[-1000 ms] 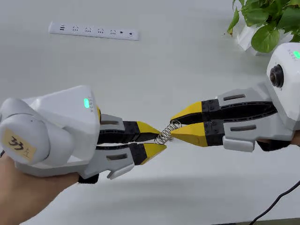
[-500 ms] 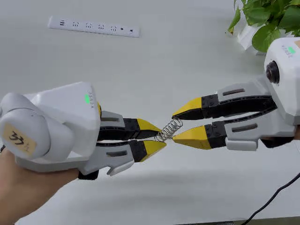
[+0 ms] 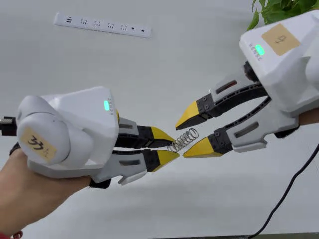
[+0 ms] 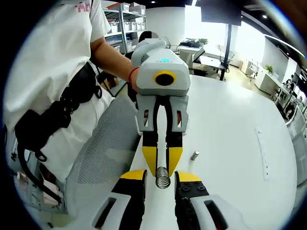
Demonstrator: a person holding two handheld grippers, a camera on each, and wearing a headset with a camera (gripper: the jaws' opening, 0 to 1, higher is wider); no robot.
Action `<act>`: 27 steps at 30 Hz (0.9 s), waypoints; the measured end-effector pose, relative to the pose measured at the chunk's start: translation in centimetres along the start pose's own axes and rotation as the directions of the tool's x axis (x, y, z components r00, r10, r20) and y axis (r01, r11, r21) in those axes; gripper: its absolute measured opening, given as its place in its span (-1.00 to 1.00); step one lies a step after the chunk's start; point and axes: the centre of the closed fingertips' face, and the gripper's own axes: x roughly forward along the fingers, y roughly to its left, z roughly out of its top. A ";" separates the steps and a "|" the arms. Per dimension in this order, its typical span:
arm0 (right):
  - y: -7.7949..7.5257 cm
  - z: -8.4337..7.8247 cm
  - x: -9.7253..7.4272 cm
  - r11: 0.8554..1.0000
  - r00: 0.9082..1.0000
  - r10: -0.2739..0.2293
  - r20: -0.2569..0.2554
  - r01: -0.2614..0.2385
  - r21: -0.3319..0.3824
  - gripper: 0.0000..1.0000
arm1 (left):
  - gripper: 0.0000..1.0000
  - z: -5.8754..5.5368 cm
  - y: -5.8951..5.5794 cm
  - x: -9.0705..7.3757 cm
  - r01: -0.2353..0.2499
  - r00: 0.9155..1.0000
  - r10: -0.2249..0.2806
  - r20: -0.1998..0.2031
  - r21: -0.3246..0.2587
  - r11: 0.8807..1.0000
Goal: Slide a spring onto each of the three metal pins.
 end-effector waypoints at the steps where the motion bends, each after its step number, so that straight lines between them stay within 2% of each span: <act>1: -0.1 0.0 0.1 1.000 1.000 0.001 -0.007 -0.002 -0.010 -0.63 | -0.88 0.0 0.0 0.0 -0.001 1.000 0.001 -0.001 0.003 1.000; 9: -0.1 -0.2 0.5 0.999 0.999 0.032 -0.036 -0.033 -0.035 -0.74 | -0.88 -0.1 0.0 -0.1 -0.002 1.000 0.002 0.007 0.002 1.000; 14: -0.1 -0.2 0.5 0.999 0.998 0.034 -0.047 -0.036 -0.040 -0.83 | -0.88 -0.1 0.0 -0.1 0.001 1.000 -0.001 0.011 0.001 1.000; 27: -0.1 -0.4 0.5 0.999 0.997 0.033 -0.063 -0.035 -0.041 -0.85 | -0.87 -0.1 -0.1 -0.1 0.005 1.000 -0.005 0.016 0.000 1.000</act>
